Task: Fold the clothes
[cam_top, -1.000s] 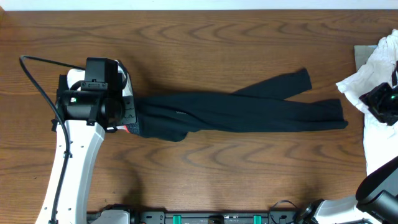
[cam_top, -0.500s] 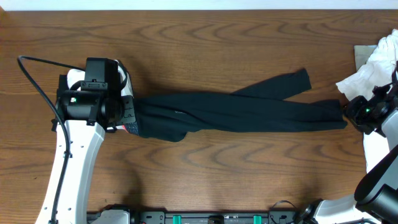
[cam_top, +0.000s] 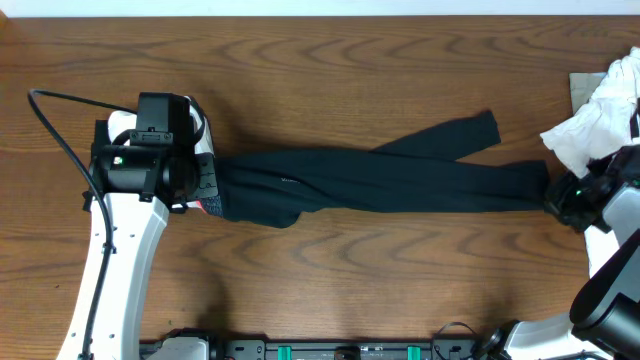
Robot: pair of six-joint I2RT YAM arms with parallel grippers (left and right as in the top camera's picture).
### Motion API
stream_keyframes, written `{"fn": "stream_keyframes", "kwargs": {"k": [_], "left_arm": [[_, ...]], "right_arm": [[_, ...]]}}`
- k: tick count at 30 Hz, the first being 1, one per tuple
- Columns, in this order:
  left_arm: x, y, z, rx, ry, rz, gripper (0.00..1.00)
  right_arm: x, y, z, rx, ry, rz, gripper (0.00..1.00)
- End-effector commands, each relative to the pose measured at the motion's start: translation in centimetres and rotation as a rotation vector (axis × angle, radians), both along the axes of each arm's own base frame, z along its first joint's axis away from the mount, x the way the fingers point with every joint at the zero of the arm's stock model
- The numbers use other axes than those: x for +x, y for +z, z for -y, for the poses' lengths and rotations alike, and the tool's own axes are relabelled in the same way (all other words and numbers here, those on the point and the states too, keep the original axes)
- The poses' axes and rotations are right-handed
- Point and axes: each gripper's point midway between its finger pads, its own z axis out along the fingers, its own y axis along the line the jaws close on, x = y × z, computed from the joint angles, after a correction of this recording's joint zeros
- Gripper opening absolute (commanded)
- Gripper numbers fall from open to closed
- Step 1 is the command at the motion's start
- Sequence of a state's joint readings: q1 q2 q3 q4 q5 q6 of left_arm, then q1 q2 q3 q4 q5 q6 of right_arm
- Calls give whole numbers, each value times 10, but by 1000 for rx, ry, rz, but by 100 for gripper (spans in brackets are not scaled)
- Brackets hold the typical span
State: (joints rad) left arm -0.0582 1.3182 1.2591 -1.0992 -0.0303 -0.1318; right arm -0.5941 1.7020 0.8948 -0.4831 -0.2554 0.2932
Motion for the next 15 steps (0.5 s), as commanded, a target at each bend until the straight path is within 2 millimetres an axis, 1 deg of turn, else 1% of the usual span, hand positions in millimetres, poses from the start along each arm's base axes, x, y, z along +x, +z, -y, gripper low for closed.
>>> {"fn": "stream_keyframes", "kwargs": {"k": [1, 3, 5, 6, 9, 11, 13, 15], "left_arm": [[2, 9, -5, 19, 23, 29, 6], [1, 9, -5, 19, 22, 27, 6], [1, 9, -5, 19, 22, 27, 6], [1, 9, -5, 19, 23, 27, 6], [1, 9, -5, 19, 22, 27, 6], [1, 9, -5, 19, 22, 27, 6], [1, 9, -5, 19, 22, 27, 6], [1, 9, -5, 19, 22, 27, 6]], "right_arm": [[-16, -17, 5, -36, -65, -70, 13], [-15, -15, 9, -42, -74, -63, 12], [-10, -7, 13, -37, -81, -41, 12], [-6, 0, 15, -28, -81, -17, 12], [11, 23, 17, 5, -29, 81, 17], [18, 34, 19, 31, -21, 124, 22], [21, 39, 18, 54, -19, 151, 26], [21, 38, 17, 56, -14, 149, 26]]}}
